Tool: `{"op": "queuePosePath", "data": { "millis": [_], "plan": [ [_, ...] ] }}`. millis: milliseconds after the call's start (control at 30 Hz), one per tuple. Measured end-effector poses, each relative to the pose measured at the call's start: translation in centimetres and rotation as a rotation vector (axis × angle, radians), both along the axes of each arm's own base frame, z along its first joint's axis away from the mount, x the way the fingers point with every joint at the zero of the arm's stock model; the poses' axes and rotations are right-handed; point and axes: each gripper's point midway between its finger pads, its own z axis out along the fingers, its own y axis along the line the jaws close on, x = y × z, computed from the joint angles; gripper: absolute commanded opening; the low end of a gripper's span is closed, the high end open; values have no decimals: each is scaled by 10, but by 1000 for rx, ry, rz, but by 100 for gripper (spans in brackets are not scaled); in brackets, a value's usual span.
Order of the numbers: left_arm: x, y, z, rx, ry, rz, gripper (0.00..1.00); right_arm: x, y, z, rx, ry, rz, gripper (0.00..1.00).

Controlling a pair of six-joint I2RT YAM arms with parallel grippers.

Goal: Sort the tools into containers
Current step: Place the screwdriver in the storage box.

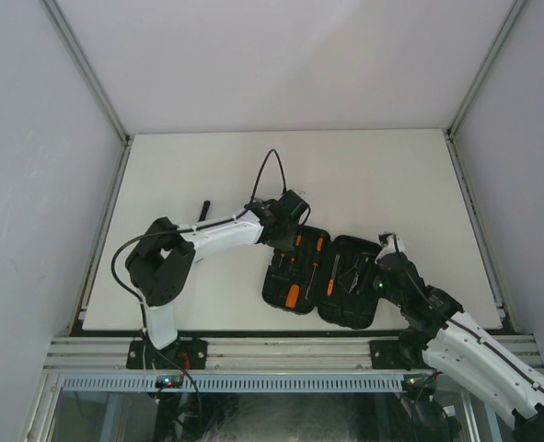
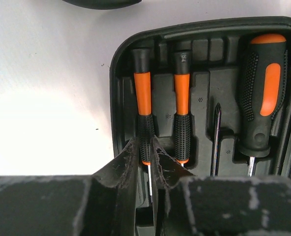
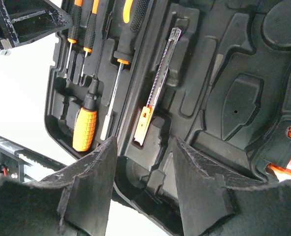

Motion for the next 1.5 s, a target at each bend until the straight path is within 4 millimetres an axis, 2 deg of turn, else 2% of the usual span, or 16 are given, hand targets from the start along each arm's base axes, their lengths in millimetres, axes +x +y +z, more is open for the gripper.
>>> {"op": "queuePosePath", "data": {
  "millis": [567, 767, 1500],
  "plan": [
    [-1, -1, -5, 2, 11, 0, 9, 0, 0, 0, 1, -2, 0, 48],
    [-1, -1, -6, 0, 16, 7, 0, 0, 0, 1, 2, -3, 0, 48],
    [-7, -6, -13, 72, 81, 39, 0, -1, -1, -1, 2, -1, 1, 48]
  ]
}}
